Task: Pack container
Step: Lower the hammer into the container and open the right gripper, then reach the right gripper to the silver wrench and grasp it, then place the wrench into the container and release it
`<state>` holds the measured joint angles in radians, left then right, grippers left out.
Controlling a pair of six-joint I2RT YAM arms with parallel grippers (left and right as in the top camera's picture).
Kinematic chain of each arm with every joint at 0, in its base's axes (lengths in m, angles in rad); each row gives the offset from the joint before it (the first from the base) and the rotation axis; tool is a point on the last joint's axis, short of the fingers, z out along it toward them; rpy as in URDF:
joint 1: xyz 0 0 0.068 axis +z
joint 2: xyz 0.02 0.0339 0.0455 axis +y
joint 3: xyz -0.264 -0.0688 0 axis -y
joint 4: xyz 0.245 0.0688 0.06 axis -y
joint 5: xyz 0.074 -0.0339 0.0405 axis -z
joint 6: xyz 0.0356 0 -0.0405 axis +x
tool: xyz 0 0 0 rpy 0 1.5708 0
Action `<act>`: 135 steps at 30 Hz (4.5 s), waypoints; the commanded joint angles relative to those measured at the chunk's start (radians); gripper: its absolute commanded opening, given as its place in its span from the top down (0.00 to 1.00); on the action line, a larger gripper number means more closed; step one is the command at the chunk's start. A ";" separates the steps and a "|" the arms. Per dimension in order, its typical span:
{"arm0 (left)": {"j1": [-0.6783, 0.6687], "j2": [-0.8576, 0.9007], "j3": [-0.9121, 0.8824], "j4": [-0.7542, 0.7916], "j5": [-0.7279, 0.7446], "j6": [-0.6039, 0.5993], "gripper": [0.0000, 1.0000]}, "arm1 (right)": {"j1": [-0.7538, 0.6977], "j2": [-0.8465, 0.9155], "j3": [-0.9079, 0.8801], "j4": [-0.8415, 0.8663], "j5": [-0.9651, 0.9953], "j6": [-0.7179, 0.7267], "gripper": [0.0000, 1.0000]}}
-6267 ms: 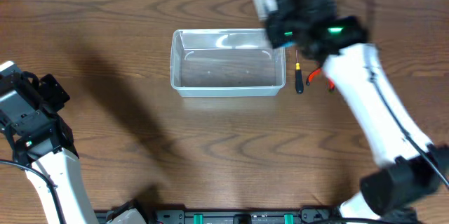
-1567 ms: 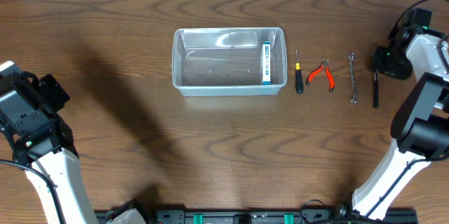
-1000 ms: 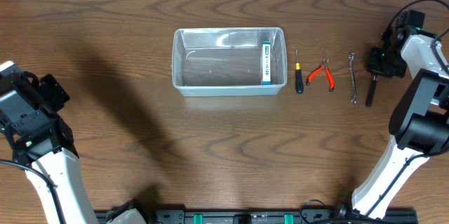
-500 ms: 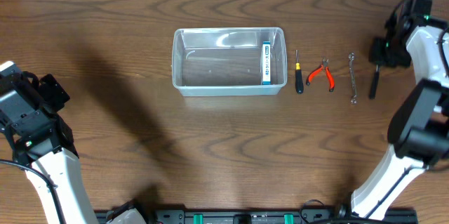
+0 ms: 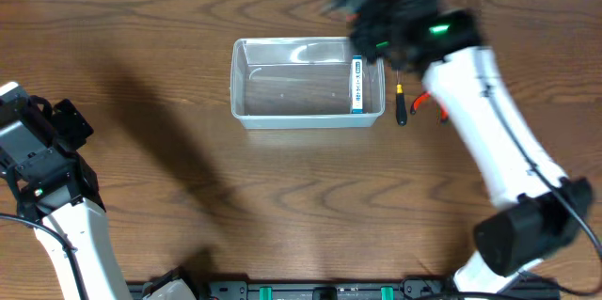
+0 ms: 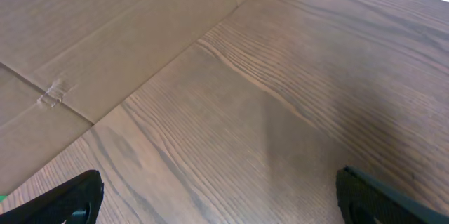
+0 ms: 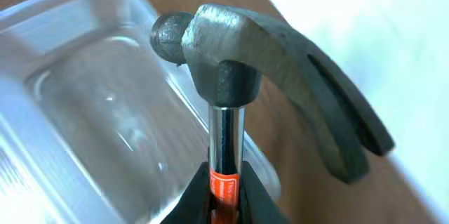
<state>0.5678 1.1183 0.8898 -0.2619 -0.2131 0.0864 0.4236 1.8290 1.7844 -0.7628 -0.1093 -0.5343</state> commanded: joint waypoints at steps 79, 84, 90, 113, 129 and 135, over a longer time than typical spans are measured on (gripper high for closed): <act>0.005 0.005 0.018 0.000 -0.008 0.014 0.02 | -0.630 0.145 -0.018 -0.296 -0.194 0.463 0.52; 0.005 0.005 0.018 0.000 -0.008 0.014 0.02 | -0.696 0.256 -0.018 -0.296 -0.187 0.523 0.55; 0.005 0.005 0.018 0.000 -0.008 0.014 0.02 | -0.663 0.317 -0.018 -0.299 0.005 0.518 0.51; 0.005 0.005 0.018 0.000 -0.008 0.014 0.02 | -0.611 0.457 -0.020 -0.230 0.075 0.523 0.57; 0.005 0.005 0.018 0.000 -0.008 0.014 0.02 | -0.611 0.495 -0.020 -0.228 0.060 0.538 0.87; 0.005 0.005 0.018 0.000 -0.008 0.014 0.02 | -0.613 0.494 -0.020 -0.228 0.060 0.537 0.99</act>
<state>0.5678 1.1187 0.8898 -0.2623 -0.2134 0.0868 -0.1913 2.2864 1.7664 -0.9916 -0.0444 -0.0051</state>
